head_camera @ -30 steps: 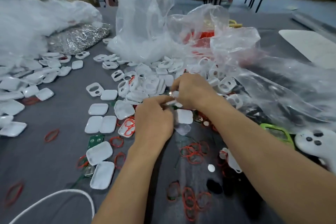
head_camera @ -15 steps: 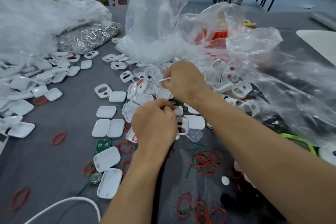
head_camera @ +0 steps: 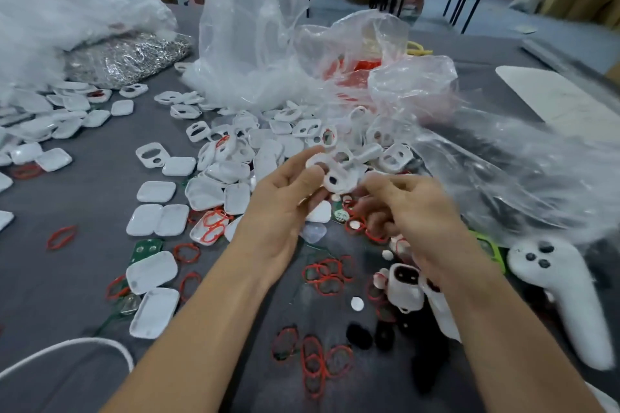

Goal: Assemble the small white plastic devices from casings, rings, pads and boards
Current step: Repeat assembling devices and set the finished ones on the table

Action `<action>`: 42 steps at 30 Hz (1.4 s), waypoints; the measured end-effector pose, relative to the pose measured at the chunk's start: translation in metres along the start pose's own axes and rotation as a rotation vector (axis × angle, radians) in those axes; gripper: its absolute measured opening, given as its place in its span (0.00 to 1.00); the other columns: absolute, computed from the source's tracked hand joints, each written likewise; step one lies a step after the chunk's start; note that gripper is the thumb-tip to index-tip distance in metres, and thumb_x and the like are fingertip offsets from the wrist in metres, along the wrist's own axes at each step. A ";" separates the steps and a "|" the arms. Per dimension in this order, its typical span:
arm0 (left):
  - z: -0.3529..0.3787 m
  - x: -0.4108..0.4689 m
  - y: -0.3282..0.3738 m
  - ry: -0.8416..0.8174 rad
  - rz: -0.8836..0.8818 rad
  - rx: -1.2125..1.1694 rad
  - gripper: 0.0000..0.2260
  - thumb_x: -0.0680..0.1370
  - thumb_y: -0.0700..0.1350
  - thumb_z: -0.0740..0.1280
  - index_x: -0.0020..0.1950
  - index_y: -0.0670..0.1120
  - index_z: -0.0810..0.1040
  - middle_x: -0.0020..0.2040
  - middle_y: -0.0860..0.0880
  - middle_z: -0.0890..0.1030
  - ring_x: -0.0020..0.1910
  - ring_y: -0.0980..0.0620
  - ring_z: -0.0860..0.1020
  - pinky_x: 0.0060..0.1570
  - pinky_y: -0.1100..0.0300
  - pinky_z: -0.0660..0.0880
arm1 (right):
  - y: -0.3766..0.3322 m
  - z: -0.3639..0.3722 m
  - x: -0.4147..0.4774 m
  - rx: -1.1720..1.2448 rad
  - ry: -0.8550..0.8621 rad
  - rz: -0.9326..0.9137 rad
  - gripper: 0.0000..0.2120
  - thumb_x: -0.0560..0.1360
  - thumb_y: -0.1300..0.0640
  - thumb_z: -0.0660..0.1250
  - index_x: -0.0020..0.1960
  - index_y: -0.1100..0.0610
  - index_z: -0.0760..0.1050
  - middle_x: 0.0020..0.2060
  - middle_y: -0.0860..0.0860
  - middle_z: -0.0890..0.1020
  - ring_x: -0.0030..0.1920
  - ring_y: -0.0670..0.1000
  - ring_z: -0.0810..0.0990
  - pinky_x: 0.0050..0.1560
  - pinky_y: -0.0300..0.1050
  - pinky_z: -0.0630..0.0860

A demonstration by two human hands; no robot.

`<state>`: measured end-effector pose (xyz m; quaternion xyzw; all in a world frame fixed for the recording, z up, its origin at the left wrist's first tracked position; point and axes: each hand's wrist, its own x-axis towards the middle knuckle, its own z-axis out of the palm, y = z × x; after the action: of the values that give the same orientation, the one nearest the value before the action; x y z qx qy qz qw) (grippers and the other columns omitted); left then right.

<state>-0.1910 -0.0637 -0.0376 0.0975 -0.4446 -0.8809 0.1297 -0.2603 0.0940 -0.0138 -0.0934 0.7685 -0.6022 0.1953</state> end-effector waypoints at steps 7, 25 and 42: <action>-0.007 0.006 0.002 -0.108 -0.129 -0.025 0.12 0.77 0.45 0.71 0.59 0.43 0.76 0.53 0.44 0.81 0.52 0.49 0.82 0.50 0.53 0.82 | 0.006 0.003 0.001 -0.974 -0.028 -0.273 0.06 0.72 0.55 0.75 0.48 0.48 0.87 0.38 0.44 0.82 0.40 0.46 0.80 0.46 0.35 0.76; -0.007 0.007 -0.002 -0.192 -0.234 0.010 0.15 0.74 0.43 0.73 0.60 0.46 0.86 0.60 0.43 0.85 0.54 0.47 0.86 0.47 0.57 0.83 | 0.010 -0.007 0.000 0.256 0.036 -0.258 0.09 0.67 0.67 0.79 0.38 0.53 0.88 0.44 0.51 0.89 0.47 0.51 0.88 0.47 0.42 0.83; 0.001 0.002 -0.010 0.073 -0.042 0.490 0.11 0.69 0.39 0.81 0.50 0.46 0.89 0.42 0.44 0.88 0.36 0.53 0.82 0.34 0.63 0.75 | 0.012 -0.004 -0.008 0.196 0.157 -0.253 0.10 0.67 0.62 0.82 0.45 0.50 0.88 0.38 0.49 0.88 0.37 0.51 0.88 0.32 0.38 0.80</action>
<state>-0.1946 -0.0576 -0.0454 0.1671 -0.6378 -0.7453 0.0997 -0.2534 0.1035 -0.0233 -0.1224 0.7012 -0.6994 0.0654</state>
